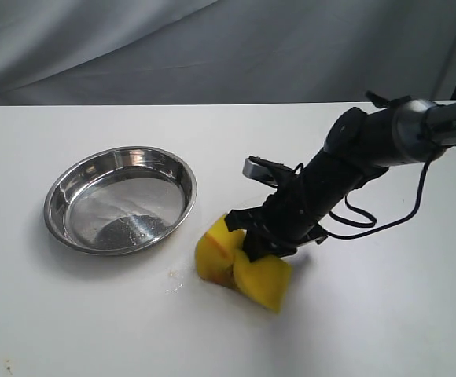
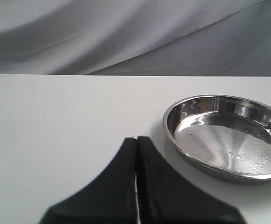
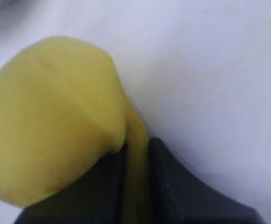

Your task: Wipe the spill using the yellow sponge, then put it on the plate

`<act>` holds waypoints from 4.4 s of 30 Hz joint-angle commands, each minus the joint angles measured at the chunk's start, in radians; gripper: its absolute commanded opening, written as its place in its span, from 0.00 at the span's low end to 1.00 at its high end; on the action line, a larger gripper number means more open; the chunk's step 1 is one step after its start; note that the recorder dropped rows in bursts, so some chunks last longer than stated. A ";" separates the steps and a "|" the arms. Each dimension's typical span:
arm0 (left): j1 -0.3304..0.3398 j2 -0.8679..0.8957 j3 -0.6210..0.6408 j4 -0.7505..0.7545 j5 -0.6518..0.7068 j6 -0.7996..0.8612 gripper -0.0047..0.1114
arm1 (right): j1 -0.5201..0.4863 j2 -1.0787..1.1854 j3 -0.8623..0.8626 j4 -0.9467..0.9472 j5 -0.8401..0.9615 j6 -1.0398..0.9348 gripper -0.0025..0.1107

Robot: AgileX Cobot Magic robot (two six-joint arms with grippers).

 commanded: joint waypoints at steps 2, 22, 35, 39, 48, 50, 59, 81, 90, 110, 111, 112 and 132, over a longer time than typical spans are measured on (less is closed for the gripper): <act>0.002 -0.002 -0.006 0.002 -0.008 -0.009 0.04 | -0.086 0.032 0.009 -0.252 -0.186 0.042 0.02; 0.002 -0.002 -0.006 0.002 -0.008 -0.009 0.04 | -0.165 0.032 0.009 -0.301 -0.174 0.087 0.02; 0.002 -0.002 -0.006 0.002 -0.008 -0.009 0.04 | 0.147 0.032 0.009 -0.299 -0.245 0.065 0.02; 0.002 -0.002 -0.006 0.002 -0.008 -0.009 0.04 | 0.204 0.025 0.008 -0.268 -0.240 0.059 0.02; 0.002 -0.002 -0.006 0.002 -0.008 -0.009 0.04 | 0.221 -0.045 0.008 -0.213 -0.200 0.009 0.02; 0.002 -0.002 -0.006 0.002 -0.008 -0.009 0.04 | 0.228 -0.052 0.008 -0.188 -0.146 -0.034 0.02; 0.002 -0.002 -0.006 0.002 -0.008 -0.009 0.04 | 0.313 -0.044 0.008 -0.062 -0.060 -0.162 0.02; 0.002 -0.002 -0.006 0.002 -0.008 -0.009 0.04 | 0.190 -0.042 0.008 -0.362 -0.426 -0.012 0.02; 0.002 -0.002 -0.006 0.002 -0.008 -0.009 0.04 | 0.048 -0.042 0.008 -0.361 -0.515 0.044 0.02; 0.002 -0.002 -0.006 0.002 -0.008 -0.009 0.04 | -0.076 -0.177 0.008 -0.196 -0.513 0.073 0.02; 0.002 -0.002 -0.006 0.002 -0.008 -0.009 0.04 | -0.076 -0.195 0.008 -0.198 -0.523 0.058 0.02; 0.002 -0.002 -0.006 0.002 -0.008 -0.009 0.04 | -0.076 -0.216 0.008 -0.230 -0.544 0.052 0.02; 0.002 -0.002 -0.006 0.002 -0.008 -0.009 0.04 | -0.054 -0.081 0.008 -0.060 -0.413 -0.036 0.02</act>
